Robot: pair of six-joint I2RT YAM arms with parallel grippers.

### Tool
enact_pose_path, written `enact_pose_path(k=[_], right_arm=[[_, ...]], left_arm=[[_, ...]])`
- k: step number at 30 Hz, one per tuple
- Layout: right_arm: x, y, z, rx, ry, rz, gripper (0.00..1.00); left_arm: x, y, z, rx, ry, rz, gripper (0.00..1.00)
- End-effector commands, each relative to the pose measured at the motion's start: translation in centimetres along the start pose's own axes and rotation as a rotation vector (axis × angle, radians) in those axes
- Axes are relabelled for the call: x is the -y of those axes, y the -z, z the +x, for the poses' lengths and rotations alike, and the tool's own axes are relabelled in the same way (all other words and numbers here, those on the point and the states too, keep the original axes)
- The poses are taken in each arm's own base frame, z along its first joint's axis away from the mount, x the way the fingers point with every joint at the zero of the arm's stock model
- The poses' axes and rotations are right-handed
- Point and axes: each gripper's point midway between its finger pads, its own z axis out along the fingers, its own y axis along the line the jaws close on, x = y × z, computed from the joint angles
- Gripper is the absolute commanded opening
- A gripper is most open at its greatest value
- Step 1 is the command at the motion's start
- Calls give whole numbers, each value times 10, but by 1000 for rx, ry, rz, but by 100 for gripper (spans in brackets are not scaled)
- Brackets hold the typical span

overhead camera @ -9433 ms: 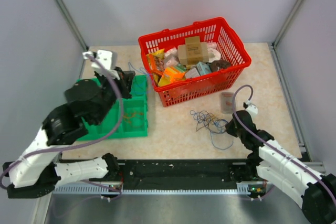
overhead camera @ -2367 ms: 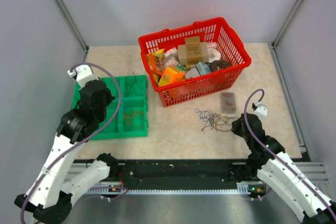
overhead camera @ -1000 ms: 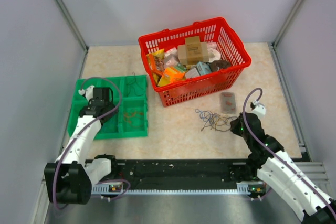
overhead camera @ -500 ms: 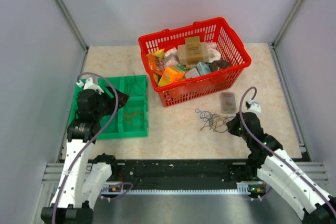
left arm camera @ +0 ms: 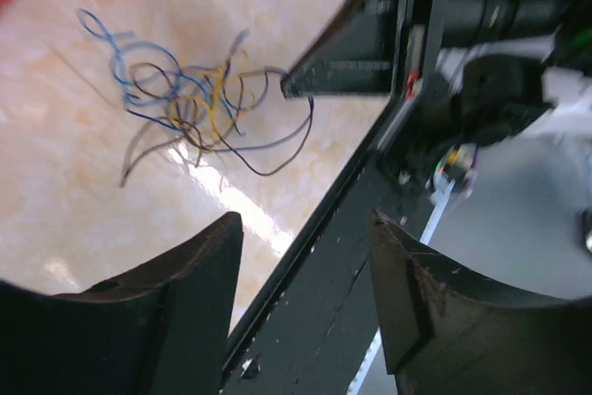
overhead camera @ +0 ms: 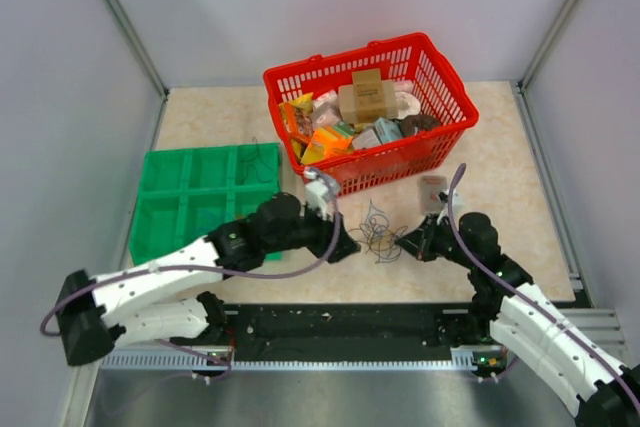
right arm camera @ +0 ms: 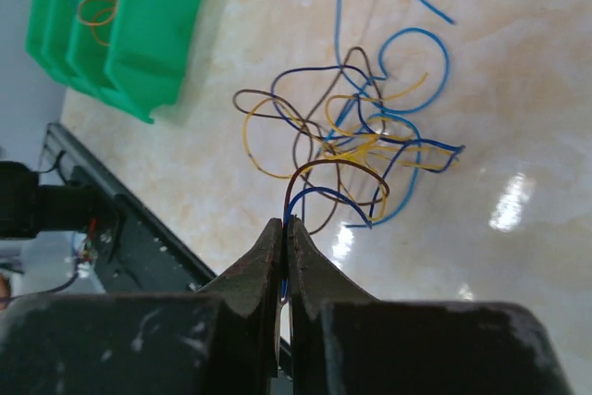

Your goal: Untangle the cables

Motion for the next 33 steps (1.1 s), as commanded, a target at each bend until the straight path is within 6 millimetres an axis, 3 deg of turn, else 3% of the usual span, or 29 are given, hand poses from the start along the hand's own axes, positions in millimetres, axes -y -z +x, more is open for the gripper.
enact_pose_path(k=[1,3,6,10,13,16,23,29,33], right_arm=[[-52,3,-13,-2,-22,-257,0],[-63,4,-13,-29,-7,-311,0],[-63,4,-12,-50,19,-304,0],[-56,4,-10,-57,35,-270,0],[-56,3,-8,-59,34,-272,0],[-55,2,-7,-56,30,-274,0],[-52,3,-4,-60,31,-265,0],[-42,4,0,-60,25,-216,0],[-35,4,0,-59,20,-171,0]], left_arm=[[31,-42,11,-31,-171,23,57],[35,-55,17,-74,-172,18,53],[33,-67,21,-91,-148,3,50],[-1,-70,18,-51,-80,-195,52],[-21,-77,29,-69,-31,-295,64],[-34,-86,41,-113,18,-375,65],[-58,-100,51,-157,43,-531,49],[-65,-111,63,-207,36,-569,35],[-62,-107,56,-200,13,-559,8]])
